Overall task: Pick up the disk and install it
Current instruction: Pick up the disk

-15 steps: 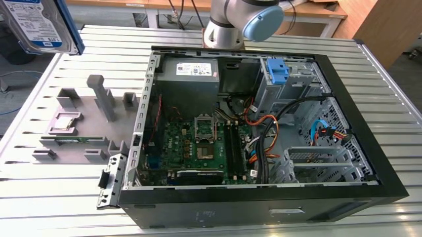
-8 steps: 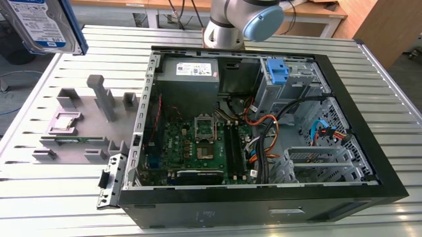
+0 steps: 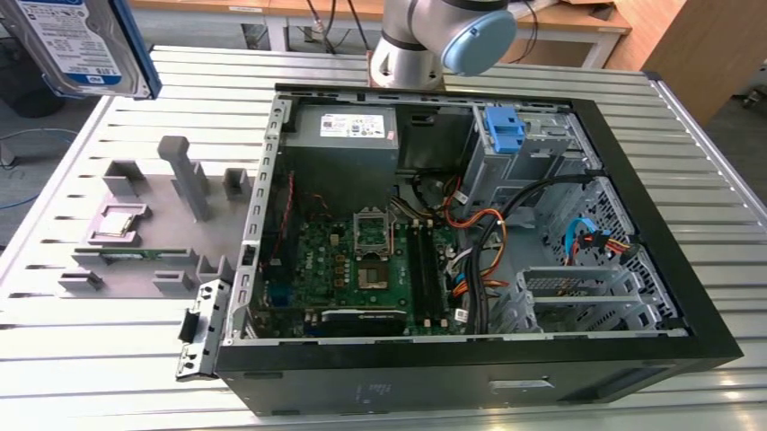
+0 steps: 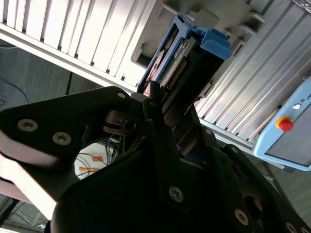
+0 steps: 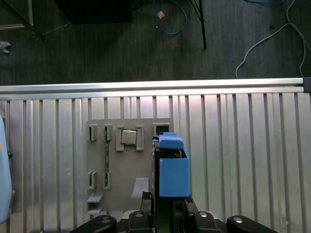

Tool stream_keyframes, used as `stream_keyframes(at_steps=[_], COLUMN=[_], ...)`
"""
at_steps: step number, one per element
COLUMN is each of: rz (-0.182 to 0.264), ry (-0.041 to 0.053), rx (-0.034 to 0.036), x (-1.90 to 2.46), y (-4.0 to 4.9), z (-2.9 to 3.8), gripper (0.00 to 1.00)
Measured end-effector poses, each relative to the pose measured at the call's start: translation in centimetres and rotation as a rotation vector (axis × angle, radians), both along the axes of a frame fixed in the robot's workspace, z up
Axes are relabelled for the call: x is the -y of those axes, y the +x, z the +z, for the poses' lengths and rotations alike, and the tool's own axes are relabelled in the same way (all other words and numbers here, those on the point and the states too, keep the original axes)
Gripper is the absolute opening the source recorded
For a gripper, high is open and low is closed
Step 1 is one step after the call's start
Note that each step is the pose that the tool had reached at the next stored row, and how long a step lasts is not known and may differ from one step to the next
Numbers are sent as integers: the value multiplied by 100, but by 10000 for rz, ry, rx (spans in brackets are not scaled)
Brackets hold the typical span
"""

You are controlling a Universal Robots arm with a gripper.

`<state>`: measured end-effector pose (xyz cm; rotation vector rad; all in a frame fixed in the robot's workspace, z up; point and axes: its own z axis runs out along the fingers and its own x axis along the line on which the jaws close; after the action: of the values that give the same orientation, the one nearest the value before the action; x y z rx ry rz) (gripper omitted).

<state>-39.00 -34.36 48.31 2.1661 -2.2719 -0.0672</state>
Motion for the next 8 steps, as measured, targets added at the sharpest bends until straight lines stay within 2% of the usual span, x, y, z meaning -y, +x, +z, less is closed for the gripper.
stream_keyframes(at_steps=[8], rz=[0], ry=[0], rx=[0], x=[0], y=[0], z=[108], gripper=[35])
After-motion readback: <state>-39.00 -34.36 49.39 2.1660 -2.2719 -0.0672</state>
